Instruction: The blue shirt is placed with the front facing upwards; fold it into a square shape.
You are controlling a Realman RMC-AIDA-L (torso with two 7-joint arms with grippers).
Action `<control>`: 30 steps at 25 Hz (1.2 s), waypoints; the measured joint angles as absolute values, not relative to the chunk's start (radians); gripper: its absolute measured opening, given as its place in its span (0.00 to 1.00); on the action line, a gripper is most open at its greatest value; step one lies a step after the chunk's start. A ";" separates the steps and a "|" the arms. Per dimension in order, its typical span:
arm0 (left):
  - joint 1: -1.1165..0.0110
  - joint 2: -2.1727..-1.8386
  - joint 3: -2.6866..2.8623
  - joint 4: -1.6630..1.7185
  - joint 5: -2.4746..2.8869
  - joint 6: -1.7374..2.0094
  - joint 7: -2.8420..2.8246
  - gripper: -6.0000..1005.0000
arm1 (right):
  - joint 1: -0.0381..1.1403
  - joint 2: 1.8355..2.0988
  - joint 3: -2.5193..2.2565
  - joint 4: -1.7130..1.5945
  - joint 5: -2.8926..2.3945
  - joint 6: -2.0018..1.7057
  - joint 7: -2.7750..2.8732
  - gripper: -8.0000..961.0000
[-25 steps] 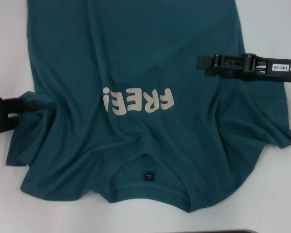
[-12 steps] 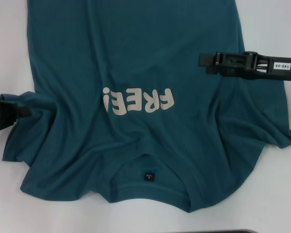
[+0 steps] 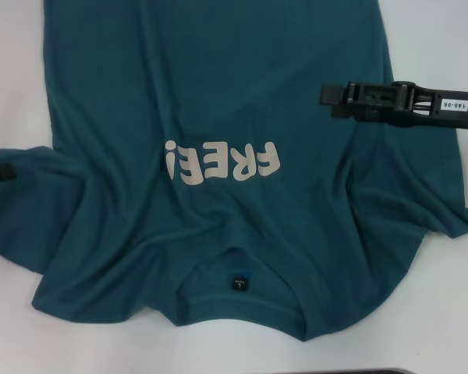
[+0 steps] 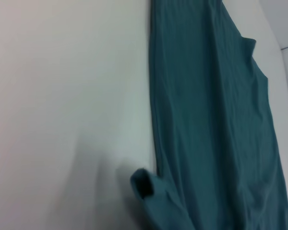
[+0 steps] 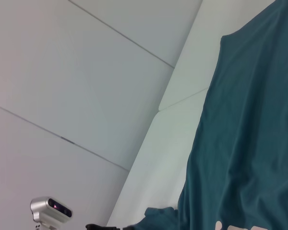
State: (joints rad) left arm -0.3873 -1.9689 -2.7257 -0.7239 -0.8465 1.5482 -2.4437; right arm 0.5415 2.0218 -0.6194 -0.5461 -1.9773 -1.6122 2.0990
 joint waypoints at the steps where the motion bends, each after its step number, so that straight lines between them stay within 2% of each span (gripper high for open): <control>1: -0.390 -1.961 -2.725 -0.724 -0.840 1.549 -2.449 0.01 | 0.542 2.022 -0.620 -0.546 -1.977 -1.612 2.100 0.95; 6: -0.413 -1.920 -2.719 -0.728 -0.819 1.568 -2.472 0.01 | 0.542 2.021 -0.620 -0.546 -1.977 -1.612 2.102 0.95; 10: -0.436 -1.904 -2.722 -0.734 -0.768 1.586 -2.488 0.01 | 0.543 2.021 -0.620 -0.546 -1.977 -1.613 2.102 0.95; 30: -0.464 -1.894 -2.720 -0.888 -0.668 1.643 -2.563 0.01 | 0.541 2.022 -0.625 -0.546 -1.977 -1.620 2.110 0.95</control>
State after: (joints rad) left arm -0.4642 -1.8945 -2.7203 -0.8877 -0.6682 1.6431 -2.5632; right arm 0.5414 2.0217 -0.6251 -0.5460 -1.9773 -1.6200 2.1095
